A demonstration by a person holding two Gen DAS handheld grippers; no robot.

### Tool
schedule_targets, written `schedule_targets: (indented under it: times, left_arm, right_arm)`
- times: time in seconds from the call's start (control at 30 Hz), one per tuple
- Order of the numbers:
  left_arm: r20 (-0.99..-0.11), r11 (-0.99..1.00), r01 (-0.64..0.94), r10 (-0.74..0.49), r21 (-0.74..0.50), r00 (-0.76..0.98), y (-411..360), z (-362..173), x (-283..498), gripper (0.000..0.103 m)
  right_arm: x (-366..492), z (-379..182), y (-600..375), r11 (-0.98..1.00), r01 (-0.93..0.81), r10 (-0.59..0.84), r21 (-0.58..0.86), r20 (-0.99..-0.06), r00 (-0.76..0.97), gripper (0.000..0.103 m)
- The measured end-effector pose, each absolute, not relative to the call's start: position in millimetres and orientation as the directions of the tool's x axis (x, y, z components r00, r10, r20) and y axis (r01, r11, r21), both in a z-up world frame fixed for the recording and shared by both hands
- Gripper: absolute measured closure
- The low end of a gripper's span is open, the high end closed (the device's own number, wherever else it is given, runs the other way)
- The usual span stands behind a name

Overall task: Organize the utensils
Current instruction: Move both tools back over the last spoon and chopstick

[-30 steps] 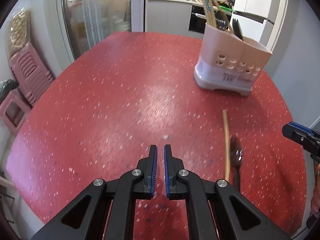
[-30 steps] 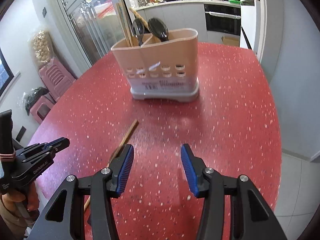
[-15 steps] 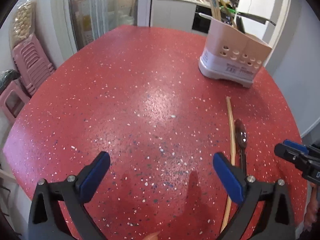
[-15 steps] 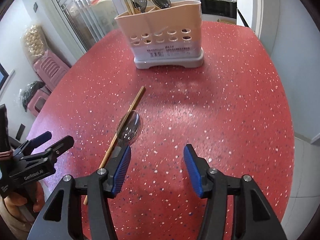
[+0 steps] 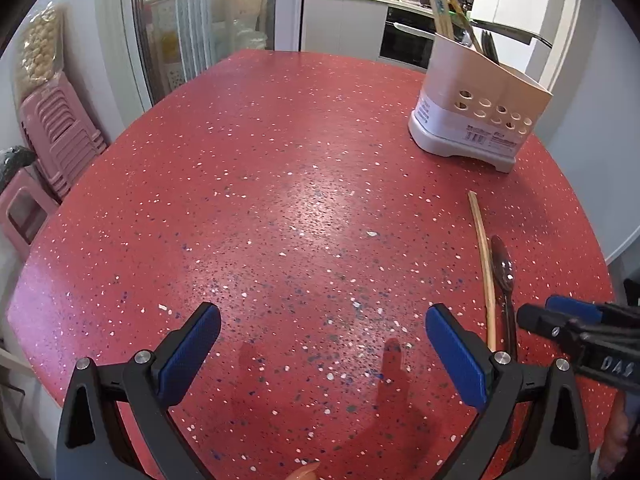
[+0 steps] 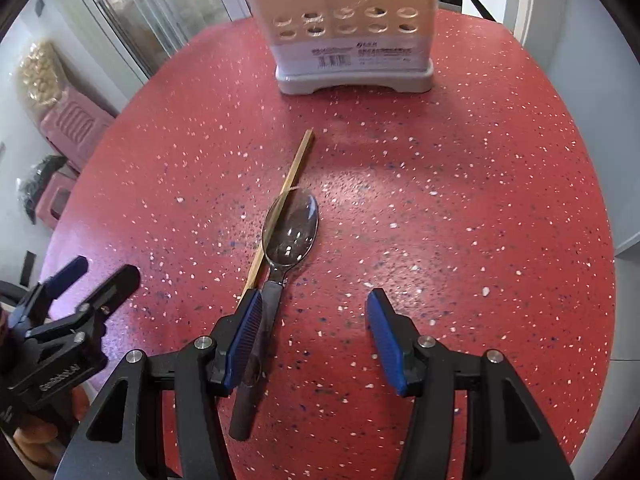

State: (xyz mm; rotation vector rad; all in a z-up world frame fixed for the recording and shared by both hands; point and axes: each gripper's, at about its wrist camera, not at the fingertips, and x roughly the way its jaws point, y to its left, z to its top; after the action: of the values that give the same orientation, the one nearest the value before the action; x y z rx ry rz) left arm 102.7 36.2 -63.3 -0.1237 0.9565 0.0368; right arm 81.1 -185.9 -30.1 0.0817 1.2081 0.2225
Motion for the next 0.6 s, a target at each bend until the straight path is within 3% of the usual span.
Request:
schedule_targets:
  times: [0.6]
  left_arm:
    - [-0.825,0.995,-0.066,-0.021,-0.07,0.565,30.7,-62.9,99.3,0.0]
  right_arm:
    - [88.9,-39.0,-143.1,0.99,-0.139,0.055,0.009,-0.943,0.329,0.05]
